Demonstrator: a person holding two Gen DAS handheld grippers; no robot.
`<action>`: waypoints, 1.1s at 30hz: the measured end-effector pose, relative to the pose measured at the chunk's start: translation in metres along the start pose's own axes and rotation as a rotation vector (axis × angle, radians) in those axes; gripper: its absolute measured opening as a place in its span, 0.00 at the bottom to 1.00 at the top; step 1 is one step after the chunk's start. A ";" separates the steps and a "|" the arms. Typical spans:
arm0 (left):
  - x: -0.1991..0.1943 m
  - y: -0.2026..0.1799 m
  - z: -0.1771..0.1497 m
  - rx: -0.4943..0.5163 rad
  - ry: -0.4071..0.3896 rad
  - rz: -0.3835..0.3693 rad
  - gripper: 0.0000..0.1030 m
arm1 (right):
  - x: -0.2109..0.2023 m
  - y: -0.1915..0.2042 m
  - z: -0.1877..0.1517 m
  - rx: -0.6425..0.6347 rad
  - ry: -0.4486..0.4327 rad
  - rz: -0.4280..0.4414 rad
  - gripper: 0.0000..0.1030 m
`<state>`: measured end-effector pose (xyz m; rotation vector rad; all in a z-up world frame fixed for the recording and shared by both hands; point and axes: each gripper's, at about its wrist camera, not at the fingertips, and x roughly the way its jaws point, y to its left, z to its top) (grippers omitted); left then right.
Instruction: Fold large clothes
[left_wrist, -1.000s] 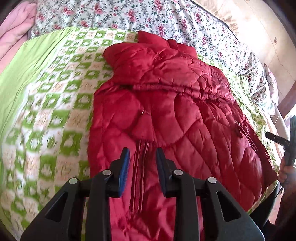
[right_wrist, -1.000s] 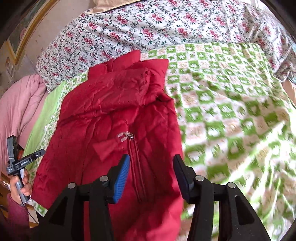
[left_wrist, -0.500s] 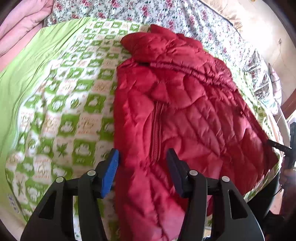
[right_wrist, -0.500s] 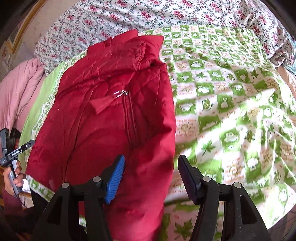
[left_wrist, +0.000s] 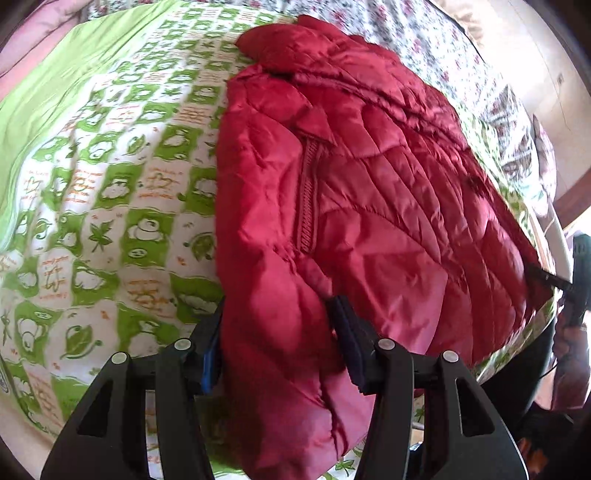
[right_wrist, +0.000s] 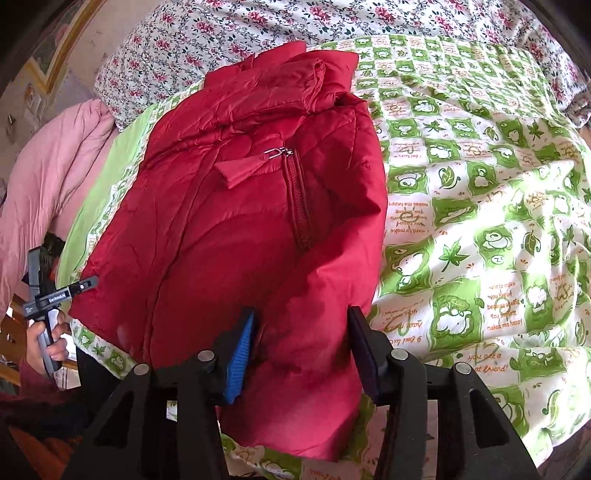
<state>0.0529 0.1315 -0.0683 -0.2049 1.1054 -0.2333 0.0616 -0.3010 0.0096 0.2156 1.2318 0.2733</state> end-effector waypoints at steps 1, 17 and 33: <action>0.002 -0.002 -0.001 0.005 0.007 -0.007 0.50 | 0.000 -0.002 0.000 0.009 0.001 0.009 0.48; -0.003 -0.013 -0.003 0.101 0.027 -0.046 0.18 | -0.005 -0.024 -0.016 0.087 0.006 0.073 0.34; -0.039 -0.007 -0.007 0.058 -0.080 -0.186 0.12 | -0.030 -0.027 -0.027 0.132 -0.087 0.262 0.17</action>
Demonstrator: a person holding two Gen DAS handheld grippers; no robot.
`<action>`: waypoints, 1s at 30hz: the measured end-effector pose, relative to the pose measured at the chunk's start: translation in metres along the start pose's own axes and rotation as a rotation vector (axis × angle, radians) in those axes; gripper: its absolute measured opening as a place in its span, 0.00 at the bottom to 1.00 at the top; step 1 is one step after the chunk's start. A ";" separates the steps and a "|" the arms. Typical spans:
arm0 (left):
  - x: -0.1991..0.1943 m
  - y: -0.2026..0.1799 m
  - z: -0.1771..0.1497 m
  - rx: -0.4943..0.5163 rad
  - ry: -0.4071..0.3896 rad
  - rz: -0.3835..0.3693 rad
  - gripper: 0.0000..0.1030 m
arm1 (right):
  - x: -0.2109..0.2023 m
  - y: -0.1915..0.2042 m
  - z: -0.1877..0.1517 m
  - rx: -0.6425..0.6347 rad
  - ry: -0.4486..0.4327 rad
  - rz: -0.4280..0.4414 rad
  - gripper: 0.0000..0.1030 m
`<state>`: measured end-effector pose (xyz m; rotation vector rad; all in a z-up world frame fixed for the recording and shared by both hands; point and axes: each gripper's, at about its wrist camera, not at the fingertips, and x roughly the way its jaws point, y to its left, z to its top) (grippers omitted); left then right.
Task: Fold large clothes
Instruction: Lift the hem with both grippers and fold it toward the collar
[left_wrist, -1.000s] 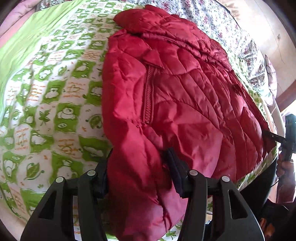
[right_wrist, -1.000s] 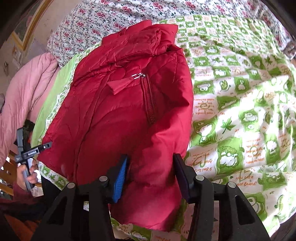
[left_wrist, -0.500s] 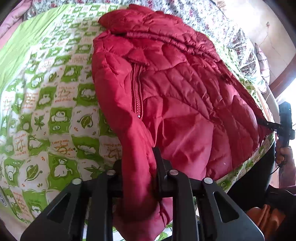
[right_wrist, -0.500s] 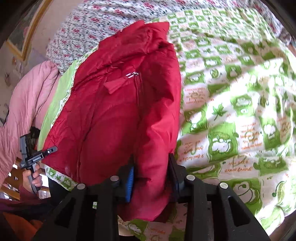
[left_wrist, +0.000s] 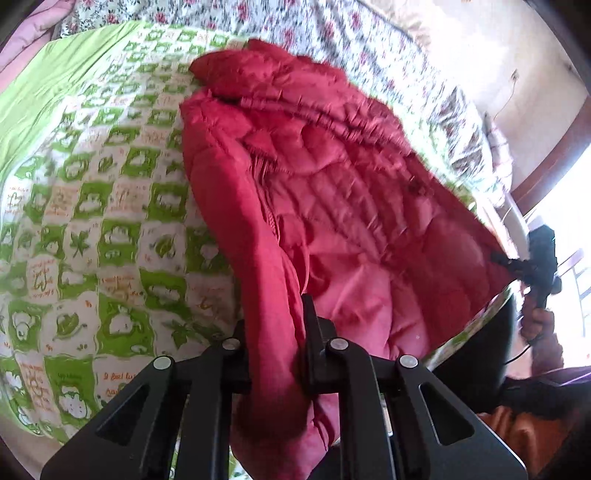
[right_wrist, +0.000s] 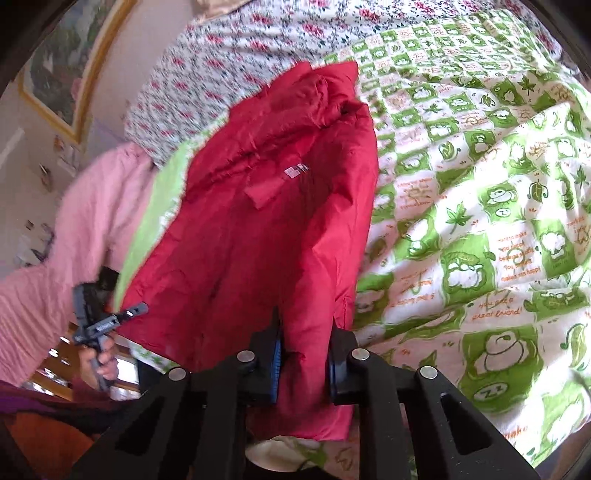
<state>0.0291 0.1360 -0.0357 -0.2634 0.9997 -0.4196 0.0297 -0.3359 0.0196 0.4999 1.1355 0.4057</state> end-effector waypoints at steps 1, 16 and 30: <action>-0.006 -0.003 0.007 0.000 -0.021 -0.009 0.12 | -0.004 0.001 0.004 0.005 -0.018 0.023 0.17; -0.043 -0.026 0.120 0.004 -0.321 -0.027 0.12 | -0.029 0.047 0.113 -0.070 -0.313 0.127 0.16; 0.012 0.004 0.256 -0.132 -0.349 0.015 0.12 | 0.023 0.042 0.254 0.001 -0.404 0.016 0.15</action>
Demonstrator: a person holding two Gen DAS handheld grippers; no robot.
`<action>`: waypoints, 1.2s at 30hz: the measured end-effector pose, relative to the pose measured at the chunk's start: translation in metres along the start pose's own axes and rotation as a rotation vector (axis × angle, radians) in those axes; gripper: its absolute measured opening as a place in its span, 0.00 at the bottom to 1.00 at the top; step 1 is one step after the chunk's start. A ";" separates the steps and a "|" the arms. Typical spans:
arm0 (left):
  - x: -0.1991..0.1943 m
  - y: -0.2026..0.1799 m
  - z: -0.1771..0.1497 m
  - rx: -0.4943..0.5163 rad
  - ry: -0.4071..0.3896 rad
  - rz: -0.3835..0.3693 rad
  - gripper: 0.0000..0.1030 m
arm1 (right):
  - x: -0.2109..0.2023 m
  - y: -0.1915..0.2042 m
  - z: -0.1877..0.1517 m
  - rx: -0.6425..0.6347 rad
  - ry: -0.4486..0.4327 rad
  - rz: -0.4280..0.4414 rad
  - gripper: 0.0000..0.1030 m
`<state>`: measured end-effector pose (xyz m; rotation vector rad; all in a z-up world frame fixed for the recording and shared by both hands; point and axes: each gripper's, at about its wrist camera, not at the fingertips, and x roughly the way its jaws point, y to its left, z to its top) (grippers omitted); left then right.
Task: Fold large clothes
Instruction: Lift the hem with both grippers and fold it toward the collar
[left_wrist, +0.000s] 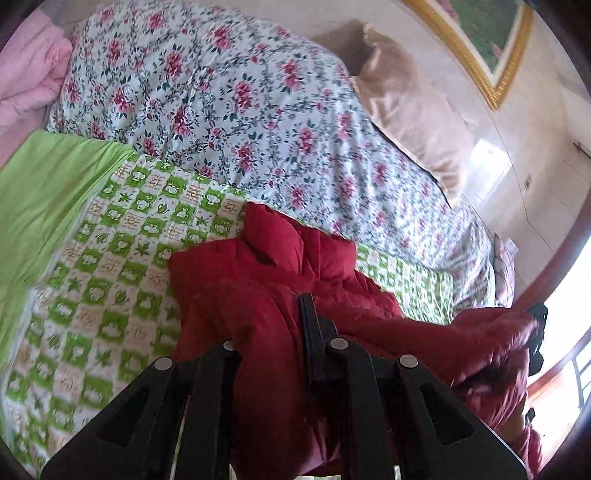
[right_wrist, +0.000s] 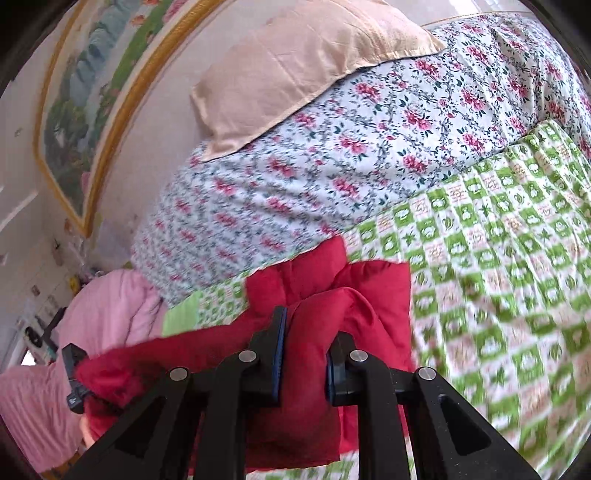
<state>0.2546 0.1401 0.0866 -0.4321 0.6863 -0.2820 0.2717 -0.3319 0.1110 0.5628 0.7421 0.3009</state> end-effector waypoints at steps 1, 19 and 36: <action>0.007 0.002 0.004 -0.008 0.004 0.002 0.12 | 0.009 -0.003 0.005 0.010 0.001 -0.005 0.15; 0.150 0.062 0.051 -0.119 0.105 0.109 0.13 | 0.142 -0.070 0.037 0.148 0.023 -0.183 0.16; 0.130 0.064 0.073 -0.065 0.064 0.174 0.32 | 0.228 -0.100 0.040 0.153 0.024 -0.376 0.18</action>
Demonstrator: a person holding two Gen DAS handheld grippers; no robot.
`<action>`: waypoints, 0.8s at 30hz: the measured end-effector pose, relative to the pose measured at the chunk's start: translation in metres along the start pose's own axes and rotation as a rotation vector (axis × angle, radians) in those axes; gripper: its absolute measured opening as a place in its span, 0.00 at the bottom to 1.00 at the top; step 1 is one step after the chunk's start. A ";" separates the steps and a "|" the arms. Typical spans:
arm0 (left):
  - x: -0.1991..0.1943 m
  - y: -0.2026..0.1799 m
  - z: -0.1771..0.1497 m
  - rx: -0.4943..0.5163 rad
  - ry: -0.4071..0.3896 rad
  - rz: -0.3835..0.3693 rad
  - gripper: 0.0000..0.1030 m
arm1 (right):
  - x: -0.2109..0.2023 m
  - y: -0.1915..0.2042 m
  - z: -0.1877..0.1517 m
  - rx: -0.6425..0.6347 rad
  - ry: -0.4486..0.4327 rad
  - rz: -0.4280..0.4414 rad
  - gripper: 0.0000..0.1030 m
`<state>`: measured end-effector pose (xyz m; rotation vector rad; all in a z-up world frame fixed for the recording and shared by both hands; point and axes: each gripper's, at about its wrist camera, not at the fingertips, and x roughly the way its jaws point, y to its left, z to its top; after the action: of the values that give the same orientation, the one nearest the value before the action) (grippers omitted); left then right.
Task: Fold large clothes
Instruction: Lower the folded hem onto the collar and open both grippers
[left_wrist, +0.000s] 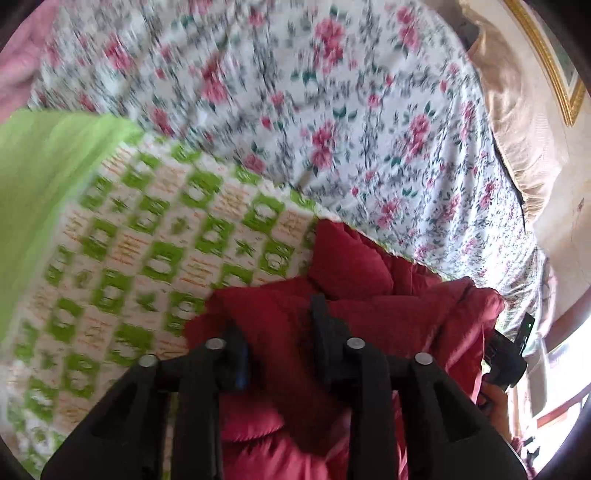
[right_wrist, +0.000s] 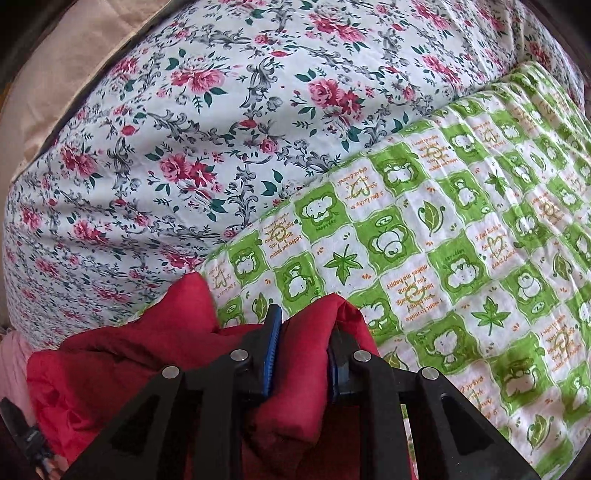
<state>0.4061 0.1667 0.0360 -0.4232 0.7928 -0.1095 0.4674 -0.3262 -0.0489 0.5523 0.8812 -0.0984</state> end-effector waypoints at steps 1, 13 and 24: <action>-0.009 0.000 0.000 0.005 -0.023 0.020 0.36 | 0.003 0.002 0.000 -0.008 -0.002 -0.011 0.18; -0.018 -0.105 -0.077 0.248 0.121 -0.180 0.37 | 0.024 0.017 0.007 -0.018 0.006 -0.058 0.25; 0.054 -0.148 -0.123 0.395 0.208 -0.098 0.37 | -0.035 0.034 0.031 -0.050 -0.037 0.088 0.46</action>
<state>0.3654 -0.0224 -0.0160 -0.0756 0.9309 -0.3994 0.4765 -0.3176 0.0074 0.5405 0.8197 -0.0067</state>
